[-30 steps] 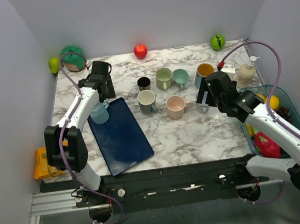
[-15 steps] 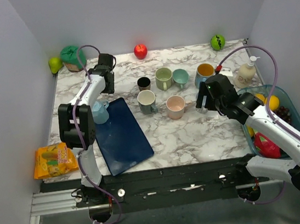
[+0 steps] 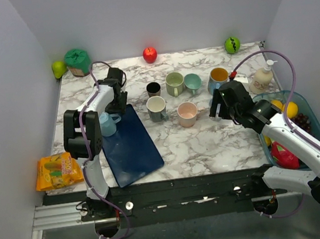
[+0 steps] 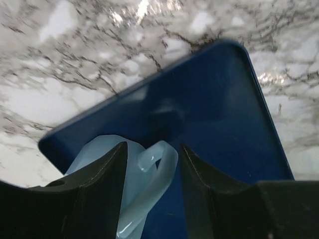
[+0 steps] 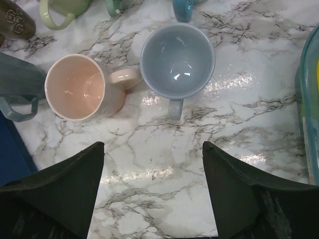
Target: Turn the mug right side up
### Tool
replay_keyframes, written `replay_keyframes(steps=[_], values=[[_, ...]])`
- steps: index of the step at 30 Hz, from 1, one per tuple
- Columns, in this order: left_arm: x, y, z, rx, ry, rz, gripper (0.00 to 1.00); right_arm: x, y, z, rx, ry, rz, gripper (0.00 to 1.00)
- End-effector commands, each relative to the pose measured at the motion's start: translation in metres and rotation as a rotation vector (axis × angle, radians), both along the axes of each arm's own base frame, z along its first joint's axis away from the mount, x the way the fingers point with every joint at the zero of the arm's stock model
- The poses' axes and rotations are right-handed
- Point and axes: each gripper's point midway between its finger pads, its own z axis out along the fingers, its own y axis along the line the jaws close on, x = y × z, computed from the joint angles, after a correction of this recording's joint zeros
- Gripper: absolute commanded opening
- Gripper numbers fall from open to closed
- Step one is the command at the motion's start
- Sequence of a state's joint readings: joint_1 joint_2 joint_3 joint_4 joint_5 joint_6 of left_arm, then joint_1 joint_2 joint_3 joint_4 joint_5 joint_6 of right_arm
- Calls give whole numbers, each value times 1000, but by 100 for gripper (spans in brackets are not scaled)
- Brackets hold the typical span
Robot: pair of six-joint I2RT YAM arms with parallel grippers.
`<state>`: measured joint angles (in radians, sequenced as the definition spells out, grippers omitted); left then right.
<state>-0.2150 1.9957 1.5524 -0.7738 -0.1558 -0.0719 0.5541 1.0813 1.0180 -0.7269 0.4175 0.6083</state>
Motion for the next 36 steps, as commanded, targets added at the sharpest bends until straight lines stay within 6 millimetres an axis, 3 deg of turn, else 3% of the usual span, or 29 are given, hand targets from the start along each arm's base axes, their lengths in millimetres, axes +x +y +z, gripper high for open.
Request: replay_keyframes(steps=[1,3,7,12,15,17,18,22,25,31,36], values=[[-25,-6,15,-73,20,0,54,-8,-3,-8,10,23,1,84],[-37,-9,12,-99,38,14,54,-10,-3,-11,16,26,1,84],[-53,-27,32,-196,-19,6,55,-12,-2,-15,25,27,3,84],[-85,-53,39,-262,-14,-46,56,-14,-2,-20,28,35,8,83],[-115,-56,29,-269,9,-43,57,-15,0,-21,36,34,14,83],[-125,-56,32,-286,-15,-39,59,-16,0,-23,39,37,16,83],[-135,-51,23,-274,4,-23,59,-17,0,-24,44,37,18,82],[-143,-41,27,-265,-76,15,64,-18,1,-26,49,37,22,82],[-145,-44,35,-299,-122,13,67,-19,1,-25,54,36,26,82],[-113,-52,70,-327,-299,-6,73,-21,-1,-24,57,29,17,81],[-91,-46,66,-236,-265,3,73,-22,-2,-26,54,33,18,81]])
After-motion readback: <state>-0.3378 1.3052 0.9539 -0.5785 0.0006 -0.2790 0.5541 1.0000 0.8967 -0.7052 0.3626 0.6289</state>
